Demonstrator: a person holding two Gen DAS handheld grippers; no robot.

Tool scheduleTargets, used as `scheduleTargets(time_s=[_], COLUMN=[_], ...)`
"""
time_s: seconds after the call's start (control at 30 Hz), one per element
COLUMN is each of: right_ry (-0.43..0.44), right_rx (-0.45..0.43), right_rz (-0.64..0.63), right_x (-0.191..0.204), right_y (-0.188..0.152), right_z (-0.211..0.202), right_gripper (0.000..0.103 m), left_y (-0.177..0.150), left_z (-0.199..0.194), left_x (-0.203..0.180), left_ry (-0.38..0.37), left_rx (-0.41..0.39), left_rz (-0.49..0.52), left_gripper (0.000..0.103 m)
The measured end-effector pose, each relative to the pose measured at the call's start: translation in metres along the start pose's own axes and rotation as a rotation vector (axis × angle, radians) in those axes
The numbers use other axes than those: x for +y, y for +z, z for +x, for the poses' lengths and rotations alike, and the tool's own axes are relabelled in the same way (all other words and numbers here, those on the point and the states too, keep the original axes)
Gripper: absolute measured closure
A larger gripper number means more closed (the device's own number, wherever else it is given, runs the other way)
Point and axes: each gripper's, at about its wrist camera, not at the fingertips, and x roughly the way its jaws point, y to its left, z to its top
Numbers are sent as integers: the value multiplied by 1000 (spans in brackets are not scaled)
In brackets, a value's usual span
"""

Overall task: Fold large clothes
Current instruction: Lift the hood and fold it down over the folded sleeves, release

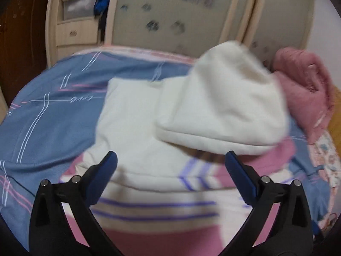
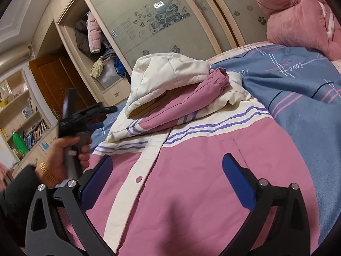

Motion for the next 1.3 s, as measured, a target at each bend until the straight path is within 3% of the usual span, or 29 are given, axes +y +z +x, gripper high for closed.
scheduleTargets(time_s=[0.1, 0.23, 0.43, 0.6, 0.67, 0.7, 0.73, 0.77, 0.8, 1.07, 1.3], right_ry=[10, 21, 17, 20, 24, 25, 24, 23, 22, 31, 31], right_rx=[-1, 7, 17, 29, 30, 31, 32, 33, 37, 46, 68], right_rz=[23, 36, 35, 39, 33, 30, 30, 32, 37, 43, 30], right_x=[-5, -6, -8, -7, -5, -5, -5, -5, -6, -7, -3], right_y=[2, 2, 2, 2, 3, 3, 3, 2, 2, 1, -2], right_z=[0, 0, 2, 6, 6, 6, 6, 7, 8, 9, 14], right_gripper=[1, 1, 1, 1, 1, 1, 1, 1, 1, 1, 1], left_y=[-18, -32, -16, 12, 20, 23, 25, 27, 28, 16, -35], left_z=[-10, 12, 75, 108, 117, 122, 127, 131, 132, 64, 22], left_x=[-25, -64, -95, -107, -104, -102, -98, -92, -87, -13, 84], left_ry=[-65, -115, -177, -165, -188, -229, -283, -330, -337, -447, -453], left_rx=[18, 61, 31, -22, -29, -22, -5, 21, 36, -26, -5], left_rz=[-15, -22, -169, -261, -311, -334, -360, -382, -398, -463, -657], left_gripper=[2, 2, 2, 2, 16, 38, 70, 88, 97, 99, 99])
